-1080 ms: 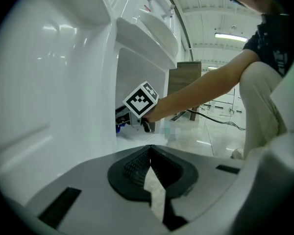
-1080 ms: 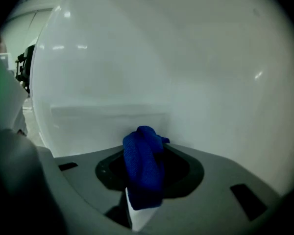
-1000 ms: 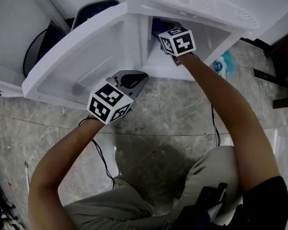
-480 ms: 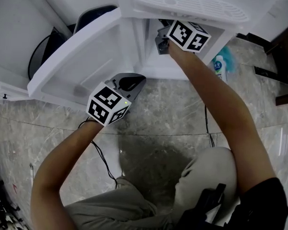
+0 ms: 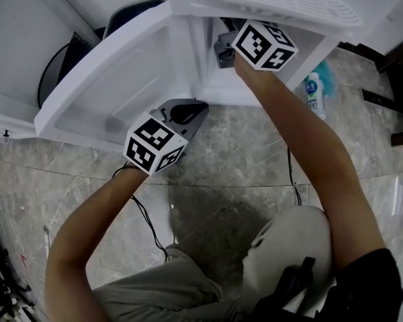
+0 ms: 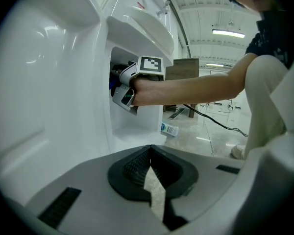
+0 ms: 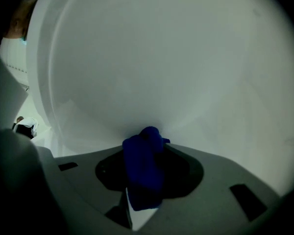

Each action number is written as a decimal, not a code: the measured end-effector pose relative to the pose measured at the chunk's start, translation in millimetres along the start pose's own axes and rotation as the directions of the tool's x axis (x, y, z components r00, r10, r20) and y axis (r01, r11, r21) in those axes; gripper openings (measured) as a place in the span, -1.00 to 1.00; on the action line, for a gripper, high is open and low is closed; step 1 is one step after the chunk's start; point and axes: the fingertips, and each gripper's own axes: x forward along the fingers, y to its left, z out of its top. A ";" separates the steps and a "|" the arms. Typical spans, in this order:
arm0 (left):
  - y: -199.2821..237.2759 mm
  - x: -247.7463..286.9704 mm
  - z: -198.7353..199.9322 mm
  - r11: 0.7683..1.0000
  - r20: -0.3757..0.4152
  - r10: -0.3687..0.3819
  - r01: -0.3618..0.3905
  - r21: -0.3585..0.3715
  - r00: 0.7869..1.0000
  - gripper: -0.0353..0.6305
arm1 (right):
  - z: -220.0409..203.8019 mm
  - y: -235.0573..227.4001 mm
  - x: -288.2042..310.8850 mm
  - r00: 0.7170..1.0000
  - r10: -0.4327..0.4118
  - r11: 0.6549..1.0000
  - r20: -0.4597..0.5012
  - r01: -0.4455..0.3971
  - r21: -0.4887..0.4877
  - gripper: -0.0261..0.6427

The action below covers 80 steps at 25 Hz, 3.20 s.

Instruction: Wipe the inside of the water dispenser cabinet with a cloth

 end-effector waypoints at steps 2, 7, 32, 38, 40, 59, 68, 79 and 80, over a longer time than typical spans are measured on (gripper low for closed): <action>-1.0 -0.3 -3.3 1.000 -0.003 -0.002 0.002 -0.009 1.000 -0.87 | -0.5 -4.7 5.6 1.000 -0.009 1.000 0.013 0.009 -0.013 -0.58; 0.4 -7.7 -8.4 1.000 -0.011 0.004 -0.004 -0.012 1.000 -0.87 | -1.2 -13.9 17.4 0.999 -0.017 0.998 0.036 0.019 -0.061 -0.58; 12.7 -0.5 1.4 0.999 0.021 0.009 -0.009 -0.034 1.000 -0.87 | -0.8 -0.1 0.3 1.000 0.002 1.000 0.027 -0.002 0.001 -0.58; 11.8 3.4 9.7 1.000 0.035 0.005 -0.004 -0.029 0.999 -0.87 | -1.4 2.3 -0.4 1.000 -0.002 1.000 0.022 0.001 0.016 -0.58; 12.1 2.1 7.5 1.000 0.032 0.006 -0.005 -0.031 0.999 -0.87 | -1.7 -4.0 6.7 1.000 -0.017 1.000 0.015 0.017 -0.008 -0.58; 14.8 3.4 41.5 0.996 0.062 0.055 -0.059 0.062 0.997 -0.87 | -3.6 27.4 -54.7 0.946 0.119 0.982 -0.301 -0.158 -0.108 -0.58; 18.0 22.1 77.0 0.993 0.145 0.096 -0.104 0.050 0.985 -0.81 | 32.7 40.2 -118.0 0.841 0.171 0.932 -0.514 -0.306 -0.192 -0.58; 11.9 43.4 104.4 0.997 0.190 0.076 -0.079 0.007 0.979 -0.22 | 55.0 31.0 -144.9 0.845 0.162 0.936 -0.509 -0.295 -0.193 -0.58; 9.5 42.6 105.0 0.997 0.188 0.069 -0.073 0.015 0.980 -0.20 | 53.4 29.8 -147.3 0.846 0.164 0.940 -0.507 -0.290 -0.181 -0.58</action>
